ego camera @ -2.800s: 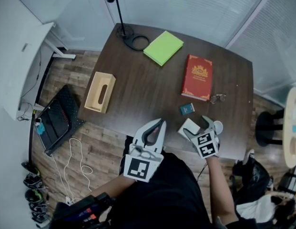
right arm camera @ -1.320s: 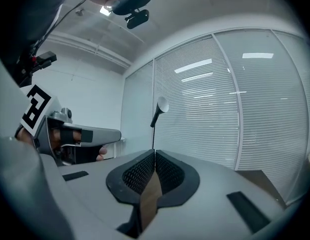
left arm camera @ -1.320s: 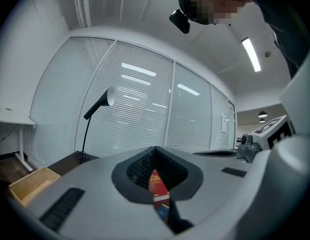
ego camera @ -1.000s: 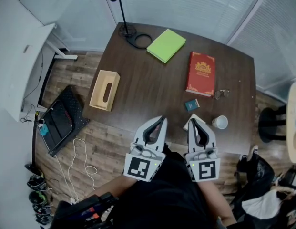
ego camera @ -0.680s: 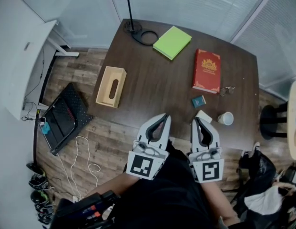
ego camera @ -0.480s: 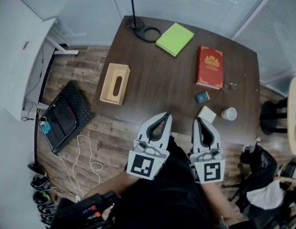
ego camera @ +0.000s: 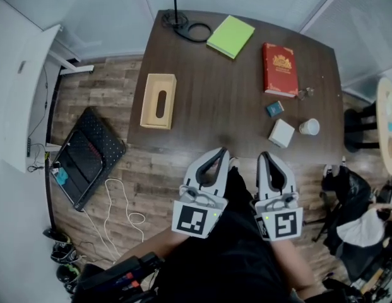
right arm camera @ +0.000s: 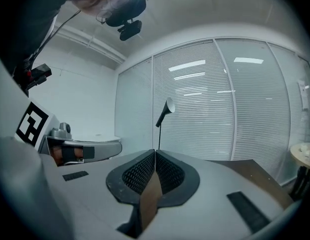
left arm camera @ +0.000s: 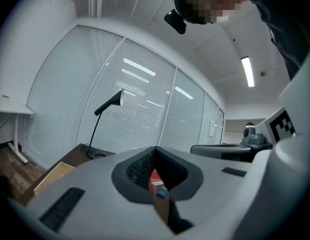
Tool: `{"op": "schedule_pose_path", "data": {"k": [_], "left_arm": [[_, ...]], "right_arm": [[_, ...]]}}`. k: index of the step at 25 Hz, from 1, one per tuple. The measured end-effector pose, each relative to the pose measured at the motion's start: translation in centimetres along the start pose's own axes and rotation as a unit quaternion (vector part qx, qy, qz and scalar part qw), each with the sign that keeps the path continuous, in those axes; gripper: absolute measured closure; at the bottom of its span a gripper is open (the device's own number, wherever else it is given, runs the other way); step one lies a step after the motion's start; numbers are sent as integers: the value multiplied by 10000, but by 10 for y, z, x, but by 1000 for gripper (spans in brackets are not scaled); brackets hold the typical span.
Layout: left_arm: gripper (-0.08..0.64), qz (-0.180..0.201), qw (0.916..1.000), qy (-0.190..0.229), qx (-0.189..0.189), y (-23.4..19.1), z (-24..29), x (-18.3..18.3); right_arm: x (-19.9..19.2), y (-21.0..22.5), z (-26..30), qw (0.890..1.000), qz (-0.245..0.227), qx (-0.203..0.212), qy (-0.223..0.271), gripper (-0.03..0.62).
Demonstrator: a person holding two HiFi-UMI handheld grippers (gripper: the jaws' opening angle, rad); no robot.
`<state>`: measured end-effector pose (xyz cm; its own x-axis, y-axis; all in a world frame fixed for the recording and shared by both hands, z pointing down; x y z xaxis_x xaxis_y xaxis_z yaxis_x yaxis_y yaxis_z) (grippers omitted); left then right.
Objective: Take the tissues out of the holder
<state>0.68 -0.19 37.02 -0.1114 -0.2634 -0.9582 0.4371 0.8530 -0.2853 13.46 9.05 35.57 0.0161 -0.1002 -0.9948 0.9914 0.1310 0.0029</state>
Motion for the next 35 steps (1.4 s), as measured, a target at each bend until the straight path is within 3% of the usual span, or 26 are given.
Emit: {"op": "schedule_pose_path", "data": {"k": [7,16,35], "left_arm": [[561,-18,9998,153,-137,7,-13,0],[561,93,9993,375,-2,21,-18,6],[561,501,9970,403,-431,31,7,22]], "right_arm": [[3,-12,-14,9993,-155,-322,-57,574],[4,-13,-23,9996,-139,-169,199,581],[18,6,-22,9955,50,-628,706,581]]}}
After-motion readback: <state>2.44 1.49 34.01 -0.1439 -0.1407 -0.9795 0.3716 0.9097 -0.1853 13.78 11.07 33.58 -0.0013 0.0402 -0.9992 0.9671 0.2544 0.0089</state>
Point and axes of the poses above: the fingertips, and each gripper's own axes: z forward along the fingers, y to its right, x out of its top, the point moved 7 cm from there along -z, backward along the fingers, and after that the axes turned 3 degrees about y, right-handed, at the moved point
